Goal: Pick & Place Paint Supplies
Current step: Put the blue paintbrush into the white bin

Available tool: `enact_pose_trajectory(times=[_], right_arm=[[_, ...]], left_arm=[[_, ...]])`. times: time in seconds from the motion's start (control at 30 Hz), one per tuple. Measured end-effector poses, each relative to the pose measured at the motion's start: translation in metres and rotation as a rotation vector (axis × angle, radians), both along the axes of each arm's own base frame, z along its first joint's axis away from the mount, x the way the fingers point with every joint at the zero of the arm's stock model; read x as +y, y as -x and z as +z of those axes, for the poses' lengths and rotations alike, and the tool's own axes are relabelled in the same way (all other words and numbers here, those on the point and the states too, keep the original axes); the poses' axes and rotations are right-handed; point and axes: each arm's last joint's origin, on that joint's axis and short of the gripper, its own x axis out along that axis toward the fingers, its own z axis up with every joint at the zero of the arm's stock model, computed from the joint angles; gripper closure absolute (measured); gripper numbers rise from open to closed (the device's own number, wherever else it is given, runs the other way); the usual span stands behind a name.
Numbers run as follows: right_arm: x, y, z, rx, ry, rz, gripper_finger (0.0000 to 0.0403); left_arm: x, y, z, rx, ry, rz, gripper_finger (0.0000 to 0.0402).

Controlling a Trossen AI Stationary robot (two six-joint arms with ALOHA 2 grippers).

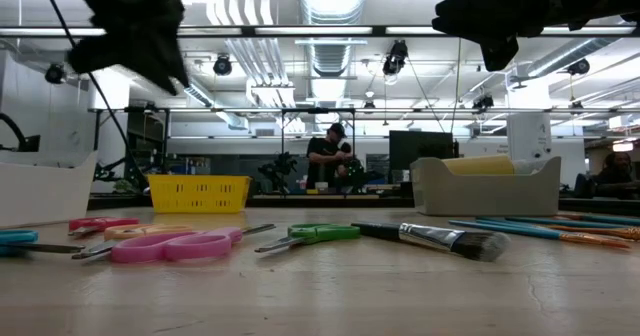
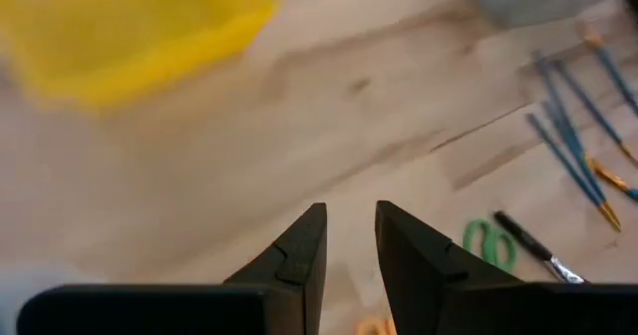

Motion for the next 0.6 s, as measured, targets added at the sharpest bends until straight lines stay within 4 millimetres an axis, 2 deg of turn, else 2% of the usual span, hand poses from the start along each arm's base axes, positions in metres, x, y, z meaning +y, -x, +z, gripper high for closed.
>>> enact_pose_trajectory(times=[0.2,0.27,0.4,0.6], right_arm=[[0.0,0.0,0.0,0.0,0.0,0.0,0.0301],[0.0,0.0,0.0,0.0,0.0,0.0,0.0301],[0.0,0.0,0.0,0.0,0.0,0.0,0.0301],[0.0,0.0,0.0,0.0,0.0,0.0,0.0301]], left_arm=[[-0.003,-0.027,-0.001,0.072,-0.472,-0.317,0.0309],[-0.005,-0.037,-0.002,0.1,-0.575,-0.391,0.0309],[-0.008,-0.049,-0.004,0.081,-0.645,-0.446,0.0309],[-0.008,-0.053,-0.002,0.05,-0.646,-0.436,0.0309]])
